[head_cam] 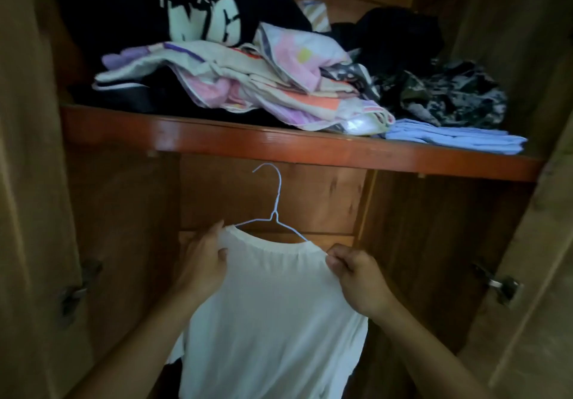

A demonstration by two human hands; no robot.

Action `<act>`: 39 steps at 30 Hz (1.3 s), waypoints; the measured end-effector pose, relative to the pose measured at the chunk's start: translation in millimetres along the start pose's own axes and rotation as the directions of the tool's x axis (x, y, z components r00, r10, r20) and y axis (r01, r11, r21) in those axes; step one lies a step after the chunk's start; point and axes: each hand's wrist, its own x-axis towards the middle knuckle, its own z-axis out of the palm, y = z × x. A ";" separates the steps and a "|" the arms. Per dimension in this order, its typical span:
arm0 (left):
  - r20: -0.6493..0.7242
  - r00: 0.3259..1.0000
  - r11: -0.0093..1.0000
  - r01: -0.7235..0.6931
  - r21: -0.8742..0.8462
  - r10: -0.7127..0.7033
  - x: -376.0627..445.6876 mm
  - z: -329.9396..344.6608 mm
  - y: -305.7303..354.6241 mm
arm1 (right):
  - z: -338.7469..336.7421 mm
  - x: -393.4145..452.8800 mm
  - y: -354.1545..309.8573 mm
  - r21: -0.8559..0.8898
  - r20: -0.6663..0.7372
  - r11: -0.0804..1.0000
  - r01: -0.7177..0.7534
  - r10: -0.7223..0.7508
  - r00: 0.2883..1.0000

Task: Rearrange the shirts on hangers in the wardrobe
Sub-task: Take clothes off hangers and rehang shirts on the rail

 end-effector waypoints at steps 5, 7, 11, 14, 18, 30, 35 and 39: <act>0.142 0.987 0.968 -0.042 -0.249 0.079 -23.4 23.0 38.6 | -57.3 -64.4 17.8 -0.015 -0.024 0.999 -0.051 0.050 0.998; 0.161 0.971 0.932 -0.115 -0.344 0.179 -39.6 32.2 54.0 | -77.6 -92.2 20.8 -0.058 -0.083 0.995 -0.076 0.071 0.994; 0.151 0.918 0.832 -0.251 -0.495 0.367 -72.3 42.3 89.3 | -119.0 -145.6 28.8 -0.138 -0.208 0.975 -0.172 0.141 0.968; 0.169 0.885 0.734 -0.238 -0.637 0.434 -94.4 45.1 125.0 | -152.8 -184.9 26.1 -0.199 -0.236 0.952 -0.233 0.185 0.954; 0.216 0.833 0.576 -0.144 -0.805 0.510 -126.0 43.3 175.4 | -188.7 -236.9 7.8 -0.234 -0.309 0.944 -0.234 0.156 0.938; 0.213 0.545 0.279 -0.041 -0.959 0.811 -191.8 60.5 305.3 | -253.7 -355.7 -42.0 -0.314 -0.595 0.754 -0.577 0.317 0.738; 0.167 0.395 0.165 0.039 -0.986 0.903 -209.8 77.4 342.0 | -255.6 -388.1 -79.9 -0.309 -0.733 0.581 -0.753 0.360 0.578; 0.150 0.220 0.123 0.134 -0.983 0.964 -224.9 83.7 361.7 | -245.9 -405.0 -112.5 -0.292 -0.837 0.396 -0.871 0.334 0.433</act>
